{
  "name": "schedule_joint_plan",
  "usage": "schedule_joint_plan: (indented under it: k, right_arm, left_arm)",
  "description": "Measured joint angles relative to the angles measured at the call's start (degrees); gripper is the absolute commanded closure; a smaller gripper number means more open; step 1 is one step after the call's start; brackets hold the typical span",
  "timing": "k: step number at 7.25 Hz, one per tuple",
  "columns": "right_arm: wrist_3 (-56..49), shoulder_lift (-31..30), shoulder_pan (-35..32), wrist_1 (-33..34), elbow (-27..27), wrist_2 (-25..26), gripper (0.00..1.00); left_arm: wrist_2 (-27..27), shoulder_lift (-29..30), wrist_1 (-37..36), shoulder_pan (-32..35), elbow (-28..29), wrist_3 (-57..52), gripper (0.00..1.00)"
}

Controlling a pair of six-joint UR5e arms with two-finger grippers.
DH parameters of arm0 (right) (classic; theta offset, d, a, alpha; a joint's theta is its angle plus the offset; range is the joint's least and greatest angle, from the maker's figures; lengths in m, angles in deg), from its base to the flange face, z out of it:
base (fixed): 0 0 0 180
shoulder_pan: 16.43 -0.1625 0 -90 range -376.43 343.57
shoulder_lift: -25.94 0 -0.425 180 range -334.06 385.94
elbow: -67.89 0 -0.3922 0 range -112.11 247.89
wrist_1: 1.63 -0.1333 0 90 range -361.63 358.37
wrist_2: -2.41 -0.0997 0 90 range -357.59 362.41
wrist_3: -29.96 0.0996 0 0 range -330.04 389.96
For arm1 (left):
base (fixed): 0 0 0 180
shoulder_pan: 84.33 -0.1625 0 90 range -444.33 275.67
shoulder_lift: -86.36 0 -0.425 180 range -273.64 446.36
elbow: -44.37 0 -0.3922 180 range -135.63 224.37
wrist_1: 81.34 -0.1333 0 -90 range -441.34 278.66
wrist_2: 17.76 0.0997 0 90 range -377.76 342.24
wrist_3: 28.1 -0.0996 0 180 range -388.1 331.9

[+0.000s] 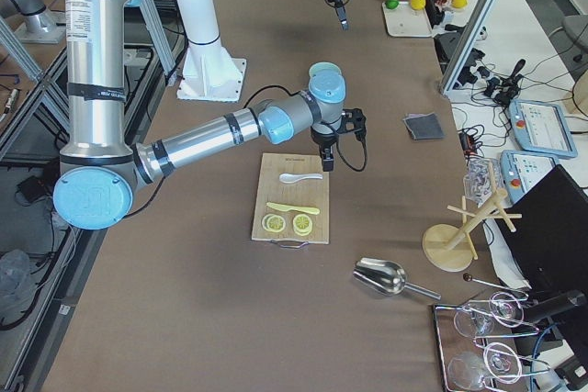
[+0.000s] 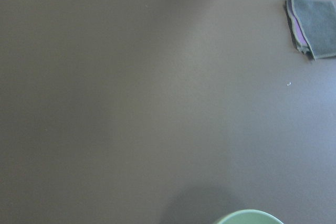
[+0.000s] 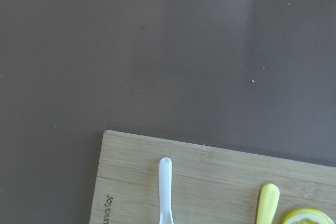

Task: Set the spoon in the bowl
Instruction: 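Withdraw the left gripper while the right gripper reaches to the white spoon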

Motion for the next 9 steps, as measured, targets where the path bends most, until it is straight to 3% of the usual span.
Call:
schedule_joint_plan:
  k: [2,4,5,6,9]
  right_arm:
    - [5.96,0.33,6.93,-10.43,4.84,4.61,0.00]
    - [8.46,0.96,10.82,-18.52,11.98,5.93,0.01]
    - [9.08,1.04,12.02,-20.07,13.86,6.16,0.02]
    - [9.35,1.09,12.98,-20.65,14.74,6.27,0.10]
    - [9.46,0.80,15.33,-20.66,15.18,7.52,0.14]
  left_arm:
    - [-0.35,-2.19,1.57,3.24,-0.29,-3.16,0.02]
    - [-0.93,-2.64,2.21,4.16,-0.08,-3.93,0.02]
    - [-1.52,-2.66,2.26,4.42,0.06,-4.43,0.02]
    - [-1.80,-2.68,2.26,4.57,0.23,-5.19,0.02]
    - [-2.04,-2.61,2.31,4.74,0.44,-5.91,0.02]
